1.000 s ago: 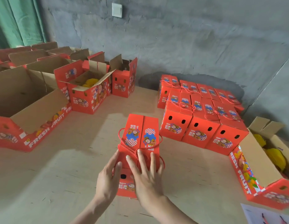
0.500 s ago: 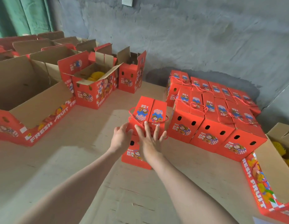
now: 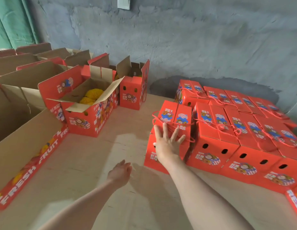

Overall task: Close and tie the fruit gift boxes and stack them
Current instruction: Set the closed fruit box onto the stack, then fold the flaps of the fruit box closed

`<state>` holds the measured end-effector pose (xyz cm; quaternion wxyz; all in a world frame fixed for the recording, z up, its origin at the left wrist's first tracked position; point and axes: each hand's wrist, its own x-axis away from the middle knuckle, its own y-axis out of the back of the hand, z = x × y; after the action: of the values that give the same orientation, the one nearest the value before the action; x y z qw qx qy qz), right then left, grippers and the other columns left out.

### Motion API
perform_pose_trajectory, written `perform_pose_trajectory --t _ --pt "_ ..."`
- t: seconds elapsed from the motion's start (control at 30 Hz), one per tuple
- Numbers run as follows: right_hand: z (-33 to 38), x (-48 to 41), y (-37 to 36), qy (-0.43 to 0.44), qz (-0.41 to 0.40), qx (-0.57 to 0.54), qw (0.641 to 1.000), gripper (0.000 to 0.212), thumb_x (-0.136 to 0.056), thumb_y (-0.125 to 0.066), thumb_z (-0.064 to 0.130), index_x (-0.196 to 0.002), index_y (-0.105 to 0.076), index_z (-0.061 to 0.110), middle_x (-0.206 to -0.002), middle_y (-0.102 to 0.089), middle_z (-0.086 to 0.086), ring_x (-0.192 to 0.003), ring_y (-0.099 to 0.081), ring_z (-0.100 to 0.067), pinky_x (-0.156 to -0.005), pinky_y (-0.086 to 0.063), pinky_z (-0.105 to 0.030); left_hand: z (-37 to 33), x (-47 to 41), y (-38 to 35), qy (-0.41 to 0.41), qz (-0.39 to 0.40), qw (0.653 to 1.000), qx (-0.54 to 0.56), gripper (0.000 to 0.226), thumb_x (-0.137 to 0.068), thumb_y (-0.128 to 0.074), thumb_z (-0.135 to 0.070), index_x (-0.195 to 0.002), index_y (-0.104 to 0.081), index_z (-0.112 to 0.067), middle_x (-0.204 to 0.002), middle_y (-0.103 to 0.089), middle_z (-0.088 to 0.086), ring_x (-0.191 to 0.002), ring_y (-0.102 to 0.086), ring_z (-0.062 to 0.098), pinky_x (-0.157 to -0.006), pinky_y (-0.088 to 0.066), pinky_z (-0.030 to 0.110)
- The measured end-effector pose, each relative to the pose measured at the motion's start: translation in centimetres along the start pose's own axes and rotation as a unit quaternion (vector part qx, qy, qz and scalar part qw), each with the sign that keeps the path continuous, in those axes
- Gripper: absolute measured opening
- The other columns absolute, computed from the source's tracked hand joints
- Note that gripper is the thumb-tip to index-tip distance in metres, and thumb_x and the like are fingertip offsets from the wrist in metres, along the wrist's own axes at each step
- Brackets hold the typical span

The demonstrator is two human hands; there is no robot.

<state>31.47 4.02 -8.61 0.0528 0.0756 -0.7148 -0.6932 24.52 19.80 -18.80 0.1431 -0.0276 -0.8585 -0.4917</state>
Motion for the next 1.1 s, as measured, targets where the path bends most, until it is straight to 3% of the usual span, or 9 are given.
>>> perform_pose_trajectory --t 0.17,0.27,0.47,0.63,0.77,0.87,0.93,1.0,1.1 --pt "-3.3 -4.4 -0.1 -0.031 0.009 0.019 0.999 0.072 -0.100 -0.043 0.029 -0.150 0.008 0.035 -0.159 0.017 -0.010 -0.138 0.009 -0.056 -0.105 -0.004 -0.073 0.2 -5.0 0.0 0.007 0.068 0.988 -0.141 0.047 -0.102 -0.020 -0.031 -0.149 -0.021 -0.030 -0.159 -0.006 0.011 -0.144 -0.016 0.028 -0.113 -0.026 0.043" --pt "-5.7 -6.1 -0.2 -0.043 0.007 0.031 0.999 0.079 -0.099 -0.048 0.024 -0.149 0.011 0.038 -0.158 0.019 -0.011 -0.139 0.007 -0.054 -0.106 -0.004 -0.072 0.2 -6.7 -0.5 0.020 0.082 0.974 -0.209 0.049 -0.098 -0.025 -0.023 -0.146 -0.021 -0.030 -0.151 -0.016 0.014 -0.135 -0.027 0.030 -0.105 -0.035 0.043" --pt "-6.3 -8.4 -0.3 -0.045 0.001 0.023 0.999 0.081 -0.098 -0.049 0.023 -0.149 0.011 0.040 -0.159 0.018 -0.010 -0.140 0.008 -0.053 -0.107 -0.003 -0.071 0.4 -7.6 0.1 -0.010 0.079 0.967 -0.242 0.045 -0.097 -0.022 -0.023 -0.140 -0.034 -0.031 -0.135 -0.038 0.010 -0.119 -0.049 0.029 -0.095 -0.042 0.040" --pt "-6.8 -9.0 -0.8 -0.040 -0.030 0.004 0.999 0.073 -0.099 -0.047 0.029 -0.149 0.004 0.042 -0.160 0.010 -0.004 -0.143 0.005 -0.046 -0.109 -0.003 -0.068 1.7 -7.4 0.3 -0.053 0.072 0.967 -0.239 0.042 -0.099 -0.024 -0.031 -0.140 -0.033 -0.032 -0.139 -0.036 0.005 -0.122 -0.046 0.025 -0.098 -0.038 0.038" --pt "-4.9 -8.5 0.4 -0.100 -0.008 0.010 0.995 0.089 -0.082 -0.056 0.016 -0.150 -0.001 0.034 -0.160 0.012 -0.007 -0.142 0.016 -0.045 -0.105 0.012 -0.069 5.7 -6.8 2.5 -0.110 0.011 0.980 -0.163 0.043 -0.103 -0.030 -0.032 -0.145 -0.034 -0.029 -0.153 -0.031 -0.010 -0.136 -0.034 0.009 -0.110 -0.025 0.025" --pt "0.2 -8.3 1.0 -0.043 -0.129 0.027 0.990 0.077 -0.077 -0.056 0.016 -0.146 -0.024 0.014 -0.159 0.004 -0.013 -0.144 0.015 -0.037 -0.107 0.022 -0.058 9.7 -7.4 5.6 -0.093 -0.044 0.989 -0.106 0.038 -0.102 -0.037 -0.020 -0.137 -0.048 -0.014 -0.145 -0.044 -0.001 -0.130 -0.042 0.009 -0.103 -0.030 0.019" --pt "5.1 -8.7 0.2 0.060 -0.160 -0.040 0.985 0.064 -0.083 -0.049 0.005 -0.144 -0.030 0.011 -0.160 -0.001 -0.011 -0.147 0.003 -0.029 -0.115 0.009 -0.046 11.3 -8.9 7.2 -0.077 -0.052 0.992 -0.089 0.033 -0.100 -0.035 -0.013 -0.127 -0.054 -0.007 -0.132 -0.054 0.008 -0.119 -0.051 0.014 -0.095 -0.033 0.022" --pt "9.9 -9.2 -0.3 0.111 -0.080 -0.130 0.982 0.055 -0.088 -0.040 -0.006 -0.141 -0.033 0.004 -0.160 -0.001 -0.012 -0.147 -0.004 -0.027 -0.119 -0.006 -0.037 11.8 -11.0 8.5 -0.080 -0.055 0.994 -0.047 0.033 -0.100 -0.034 -0.010 -0.124 -0.056 -0.006 -0.128 -0.056 0.009 -0.118 -0.053 0.020 -0.095 -0.035 0.023" --pt "13.7 -12.4 -1.6 0.127 -0.012 -0.133 0.983 0.052 -0.089 -0.038 -0.010 -0.140 -0.033 0.000 -0.158 -0.006 -0.015 -0.144 -0.016 -0.034 -0.118 -0.017 -0.040 10.4 -14.8 9.1 -0.127 -0.064 0.990 -0.020 0.035 -0.101 -0.033 -0.009 -0.133 -0.046 -0.004 -0.139 -0.047 0.015 -0.131 -0.043 0.022 -0.103 -0.025 0.022"
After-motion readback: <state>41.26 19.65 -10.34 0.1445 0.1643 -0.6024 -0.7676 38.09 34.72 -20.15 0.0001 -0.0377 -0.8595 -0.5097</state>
